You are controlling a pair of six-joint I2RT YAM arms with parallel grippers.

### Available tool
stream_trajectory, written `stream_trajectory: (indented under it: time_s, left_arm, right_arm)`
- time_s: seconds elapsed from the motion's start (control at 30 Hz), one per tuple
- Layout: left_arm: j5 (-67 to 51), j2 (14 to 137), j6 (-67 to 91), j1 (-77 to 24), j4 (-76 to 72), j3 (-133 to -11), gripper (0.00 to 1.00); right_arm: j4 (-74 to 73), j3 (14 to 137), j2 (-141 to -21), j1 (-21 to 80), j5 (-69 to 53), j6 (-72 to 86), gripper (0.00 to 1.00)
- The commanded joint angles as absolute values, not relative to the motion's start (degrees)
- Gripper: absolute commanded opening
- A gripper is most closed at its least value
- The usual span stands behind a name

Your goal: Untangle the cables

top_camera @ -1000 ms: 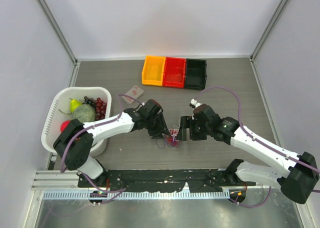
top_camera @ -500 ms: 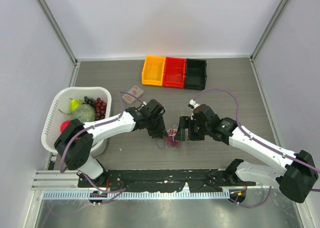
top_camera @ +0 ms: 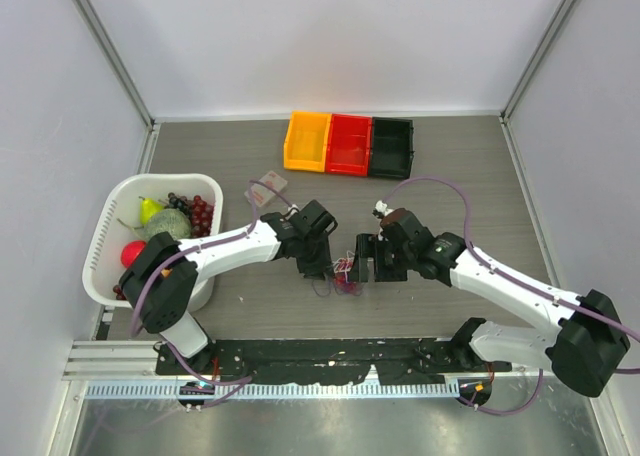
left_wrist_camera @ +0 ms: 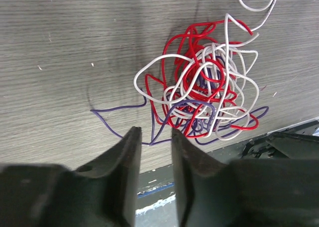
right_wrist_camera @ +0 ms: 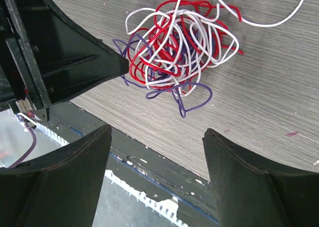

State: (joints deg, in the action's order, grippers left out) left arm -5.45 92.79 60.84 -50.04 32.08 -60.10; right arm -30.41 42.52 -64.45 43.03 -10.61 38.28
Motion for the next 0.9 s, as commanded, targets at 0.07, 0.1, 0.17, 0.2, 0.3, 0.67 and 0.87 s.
stream_trajectory:
  time_s: [0.07, 0.1, 0.17, 0.2, 0.3, 0.67, 0.87]
  left_arm:
    - [-5.2, 93.7, 58.4, -50.4, 33.6, -62.8, 0.12]
    - [-4.9, 93.7, 58.1, -50.4, 34.0, -63.4, 0.06]
    - [-4.0, 93.0, 57.7, -50.7, 35.4, -64.3, 0.0]
    - [-3.3, 92.4, 57.7, -51.0, 35.9, -64.8, 0.0]
    - [-2.5, 89.4, 58.6, -51.4, 36.6, -64.7, 0.0]
    - [-6.4, 76.2, 60.3, -52.6, 27.0, -68.9, 0.0]
    - [-7.6, 75.8, 59.4, -52.6, 24.6, -77.4, 0.0]
  right_arm:
    - [-27.3, 43.9, -66.2, 43.0, -10.2, 38.1, 0.79]
    - [-26.9, 43.8, -66.4, 43.0, -10.4, 38.5, 0.79]
    - [-26.5, 43.9, -67.1, 43.0, -10.0, 38.8, 0.79]
    - [-26.5, 43.9, -67.4, 42.9, -9.4, 38.9, 0.79]
    - [-26.5, 44.2, -68.1, 42.3, -8.4, 39.5, 0.79]
    - [-25.0, 45.0, -66.3, 29.3, -18.7, 34.9, 0.8]
    - [-23.6, 49.6, -58.7, 28.2, -27.2, 30.3, 0.82]
